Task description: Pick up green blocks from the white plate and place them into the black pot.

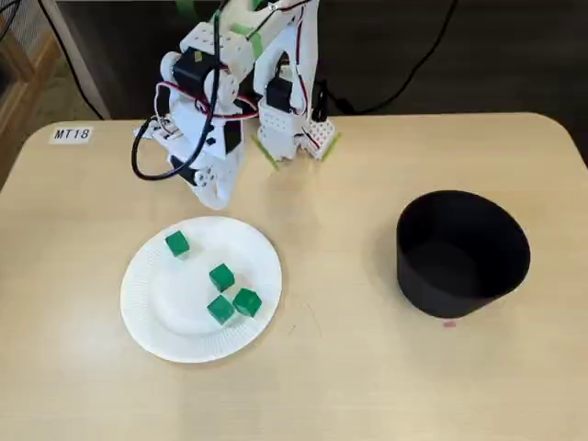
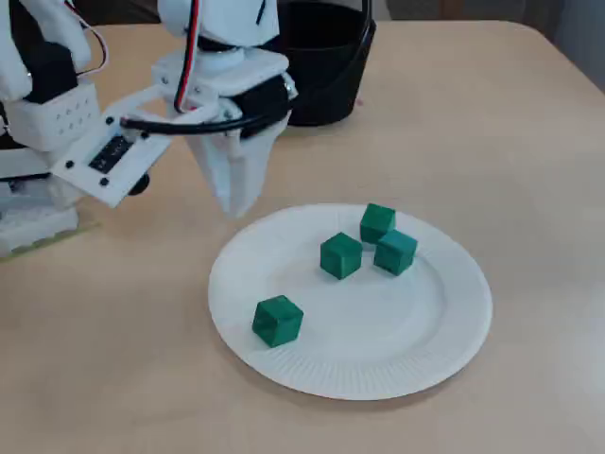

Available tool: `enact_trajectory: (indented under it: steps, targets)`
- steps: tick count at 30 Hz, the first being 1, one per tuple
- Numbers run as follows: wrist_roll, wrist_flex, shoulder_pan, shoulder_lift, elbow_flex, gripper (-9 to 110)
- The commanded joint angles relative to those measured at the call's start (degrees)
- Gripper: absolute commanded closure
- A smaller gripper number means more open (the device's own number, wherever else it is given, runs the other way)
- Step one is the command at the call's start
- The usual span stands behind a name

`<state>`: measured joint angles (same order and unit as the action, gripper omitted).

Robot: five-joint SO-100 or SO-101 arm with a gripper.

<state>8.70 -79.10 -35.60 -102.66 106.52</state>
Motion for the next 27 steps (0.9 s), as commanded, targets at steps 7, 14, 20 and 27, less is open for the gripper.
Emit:
enact_trajectory:
  steps: [7,14,20,27]
  targets:
    - [-7.29,-4.48,-1.76,15.21,-16.96,74]
    - [-8.44,-4.13,-2.11,18.90,-18.46,66]
    - [-9.40,-4.13,-3.16,23.12,-21.27,67]
    - [-9.67,-3.52,-4.48,27.25,-23.64,68]
